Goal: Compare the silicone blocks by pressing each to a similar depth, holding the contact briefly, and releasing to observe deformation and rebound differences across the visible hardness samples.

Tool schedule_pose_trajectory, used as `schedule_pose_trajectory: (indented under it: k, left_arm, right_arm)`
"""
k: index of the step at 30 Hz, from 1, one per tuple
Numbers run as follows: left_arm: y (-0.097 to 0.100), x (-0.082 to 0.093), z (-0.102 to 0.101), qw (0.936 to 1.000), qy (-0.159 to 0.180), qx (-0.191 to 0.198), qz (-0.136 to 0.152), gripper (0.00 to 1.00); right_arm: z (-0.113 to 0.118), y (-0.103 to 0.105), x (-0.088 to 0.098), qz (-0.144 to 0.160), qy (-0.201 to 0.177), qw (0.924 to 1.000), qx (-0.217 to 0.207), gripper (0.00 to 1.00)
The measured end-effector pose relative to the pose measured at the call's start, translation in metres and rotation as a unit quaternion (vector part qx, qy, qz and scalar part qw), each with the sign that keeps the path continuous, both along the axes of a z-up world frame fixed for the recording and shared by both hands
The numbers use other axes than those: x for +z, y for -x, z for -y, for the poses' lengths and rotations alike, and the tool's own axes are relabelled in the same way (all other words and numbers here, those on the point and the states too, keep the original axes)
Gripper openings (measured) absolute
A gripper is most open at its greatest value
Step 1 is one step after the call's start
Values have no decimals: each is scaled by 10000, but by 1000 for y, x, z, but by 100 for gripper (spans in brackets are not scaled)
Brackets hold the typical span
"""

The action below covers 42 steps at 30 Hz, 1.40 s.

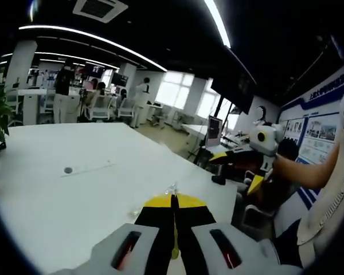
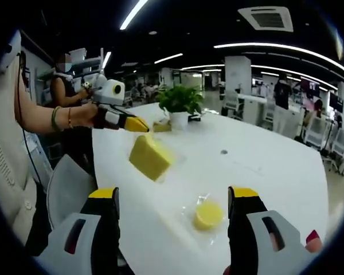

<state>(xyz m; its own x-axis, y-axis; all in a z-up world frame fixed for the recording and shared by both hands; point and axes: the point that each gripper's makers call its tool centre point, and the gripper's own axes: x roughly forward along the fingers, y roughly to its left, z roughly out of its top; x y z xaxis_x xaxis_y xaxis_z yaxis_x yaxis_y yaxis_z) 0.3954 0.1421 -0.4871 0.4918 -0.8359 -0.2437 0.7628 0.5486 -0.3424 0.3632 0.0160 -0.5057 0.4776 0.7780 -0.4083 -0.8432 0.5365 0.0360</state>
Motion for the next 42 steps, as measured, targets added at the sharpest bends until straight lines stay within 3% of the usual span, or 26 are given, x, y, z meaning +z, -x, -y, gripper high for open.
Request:
schedule_pose_trajectory:
  k: [20, 42]
  left_arm:
    - [2, 1, 17, 9993, -140, -345, 48, 0]
    - [4, 2, 32, 9978, -217, -631, 21, 0]
  right_arm:
    - [-44, -28, -14, -163, 446, 9961, 747, 72]
    - [-84, -39, -33, -403, 748, 9870, 1363, 68]
